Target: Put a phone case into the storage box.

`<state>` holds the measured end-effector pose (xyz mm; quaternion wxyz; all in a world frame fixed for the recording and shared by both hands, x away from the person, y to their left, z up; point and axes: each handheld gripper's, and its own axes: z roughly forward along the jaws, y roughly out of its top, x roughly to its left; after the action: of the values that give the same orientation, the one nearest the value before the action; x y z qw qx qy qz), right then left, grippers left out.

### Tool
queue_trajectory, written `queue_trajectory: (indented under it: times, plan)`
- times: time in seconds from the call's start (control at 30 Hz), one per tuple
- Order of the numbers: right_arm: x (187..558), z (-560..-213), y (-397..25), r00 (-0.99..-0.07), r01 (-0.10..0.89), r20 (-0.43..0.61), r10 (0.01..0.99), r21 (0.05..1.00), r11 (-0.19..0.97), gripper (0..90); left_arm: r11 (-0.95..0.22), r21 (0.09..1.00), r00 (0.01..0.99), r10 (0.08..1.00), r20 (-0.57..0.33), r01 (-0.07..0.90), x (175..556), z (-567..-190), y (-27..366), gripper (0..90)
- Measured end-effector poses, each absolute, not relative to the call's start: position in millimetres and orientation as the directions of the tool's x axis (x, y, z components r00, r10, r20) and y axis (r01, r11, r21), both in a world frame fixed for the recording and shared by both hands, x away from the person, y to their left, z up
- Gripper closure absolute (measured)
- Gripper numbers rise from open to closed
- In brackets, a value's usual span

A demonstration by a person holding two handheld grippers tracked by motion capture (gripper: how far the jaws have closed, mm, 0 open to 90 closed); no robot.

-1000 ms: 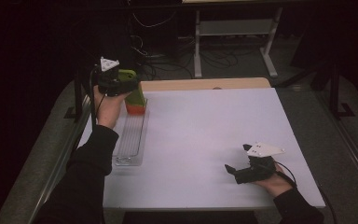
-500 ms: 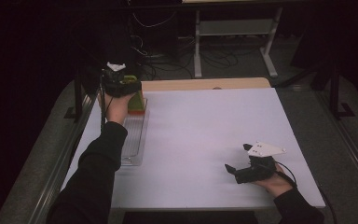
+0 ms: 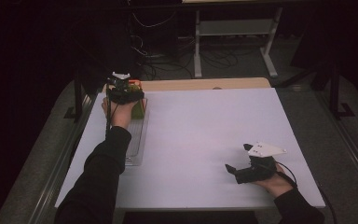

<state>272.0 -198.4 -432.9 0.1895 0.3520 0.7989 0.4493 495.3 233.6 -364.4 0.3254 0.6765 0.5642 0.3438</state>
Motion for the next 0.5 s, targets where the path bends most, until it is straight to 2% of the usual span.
queue_trajectory:
  times: [0.2,0.5]
  plan:
    - [272.1,-433.2,-197.8,-0.678,0.397,0.020,0.734,0.851,0.344,0.0,-0.154,0.837,0.127,0.987,0.101,0.526,498.0,-366.9,233.3,12.3]
    - [271.7,-432.7,-198.3,-0.681,0.392,0.016,0.732,0.852,0.346,0.0,-0.147,0.844,0.128,0.987,0.093,0.517,498.5,-366.8,234.5,5.2]
